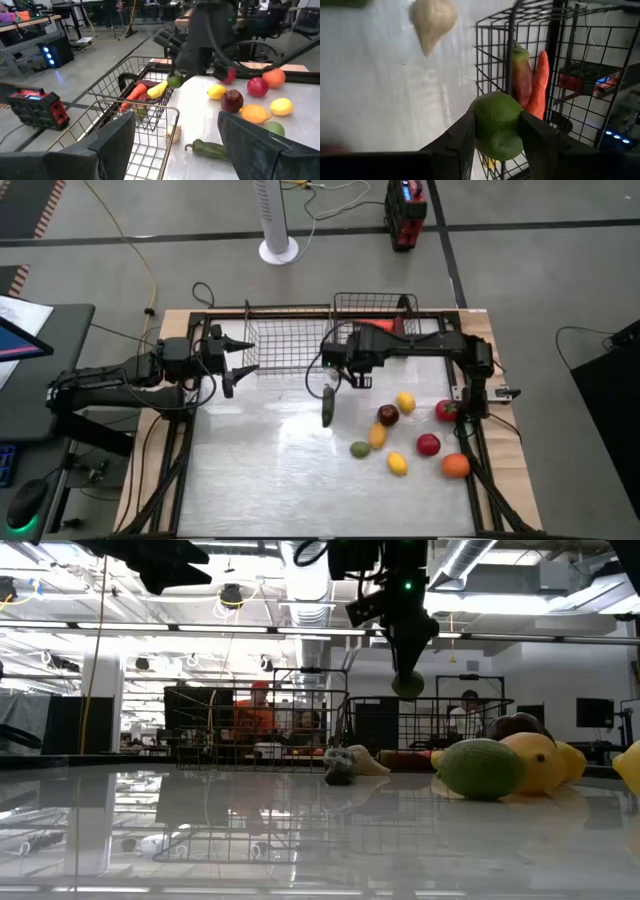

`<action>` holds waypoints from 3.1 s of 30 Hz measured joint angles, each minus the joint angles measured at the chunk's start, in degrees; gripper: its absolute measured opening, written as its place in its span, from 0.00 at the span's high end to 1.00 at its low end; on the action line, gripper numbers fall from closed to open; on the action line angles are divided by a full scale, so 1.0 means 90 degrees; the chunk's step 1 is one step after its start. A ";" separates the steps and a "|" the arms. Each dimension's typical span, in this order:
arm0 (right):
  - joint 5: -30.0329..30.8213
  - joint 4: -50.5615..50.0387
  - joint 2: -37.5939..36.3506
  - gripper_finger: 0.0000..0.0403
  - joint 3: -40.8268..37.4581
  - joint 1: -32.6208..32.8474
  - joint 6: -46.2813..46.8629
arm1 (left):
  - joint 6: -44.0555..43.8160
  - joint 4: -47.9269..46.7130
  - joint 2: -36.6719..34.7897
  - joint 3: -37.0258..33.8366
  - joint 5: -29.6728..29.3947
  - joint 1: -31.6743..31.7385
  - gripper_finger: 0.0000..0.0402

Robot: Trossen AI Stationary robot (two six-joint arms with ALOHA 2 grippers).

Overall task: Sort produce into baskets
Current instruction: Put the lime into the left wire basket, then put the green chili pepper into the right wire basket

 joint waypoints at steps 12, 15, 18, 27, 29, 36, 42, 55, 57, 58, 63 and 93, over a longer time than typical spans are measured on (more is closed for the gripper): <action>-0.1709 0.3414 -0.0788 0.59 0.0024 -0.0201 -0.0652 | 0.0271 0.0248 -0.0005 0.0002 -0.0253 0.0002 0.32; -0.1920 0.4581 -0.0668 0.58 0.0024 -0.0252 -0.0825 | 0.0251 0.0277 -0.0005 0.0002 -0.0282 0.0002 0.32; -0.1995 0.5116 -0.0428 0.53 0.0024 -0.0257 -0.1214 | 0.0221 0.0248 -0.0002 0.0002 -0.0284 0.0002 0.32; -0.1939 0.4397 -0.0385 0.26 0.0019 -0.0335 -0.0862 | 0.0255 0.0155 -0.0005 0.0002 -0.0328 0.0002 0.32; -0.1983 0.4153 -0.0454 0.25 0.0019 -0.0232 -0.0372 | 0.0270 0.0155 -0.0005 0.0002 -0.0334 0.0002 0.32; -0.2135 0.3983 -0.0498 0.24 -0.0718 0.0666 0.1295 | 0.0384 0.0155 -0.0005 0.0002 -0.0554 0.0000 0.32; -0.1209 0.5434 -0.0507 0.24 -0.2032 0.1373 0.2222 | 0.0187 0.0101 -0.0005 0.0002 -0.0551 0.0002 0.32; 0.0193 0.6780 0.0003 0.24 -0.3380 0.1556 0.4436 | 0.0105 0.0079 -0.0004 0.0002 -0.0549 0.0002 0.32; 0.0203 0.6799 0.0167 0.24 -0.3359 0.1555 0.4566 | 0.0105 0.0072 -0.0002 0.0002 -0.0547 0.0001 0.32; 0.0201 0.6736 0.0233 0.24 -0.3360 0.1557 0.4674 | 0.0105 0.0070 -0.0003 0.0002 -0.0549 0.0000 0.32; 0.0207 0.6567 0.0404 0.24 -0.3356 0.1598 0.4963 | 0.0105 0.0027 -0.0002 0.0002 -0.0547 0.0000 0.32; -0.1149 0.5400 -0.0347 0.61 -0.3085 0.1571 0.3144 | 0.0229 0.0137 -0.0008 0.0002 -0.0577 0.0000 0.32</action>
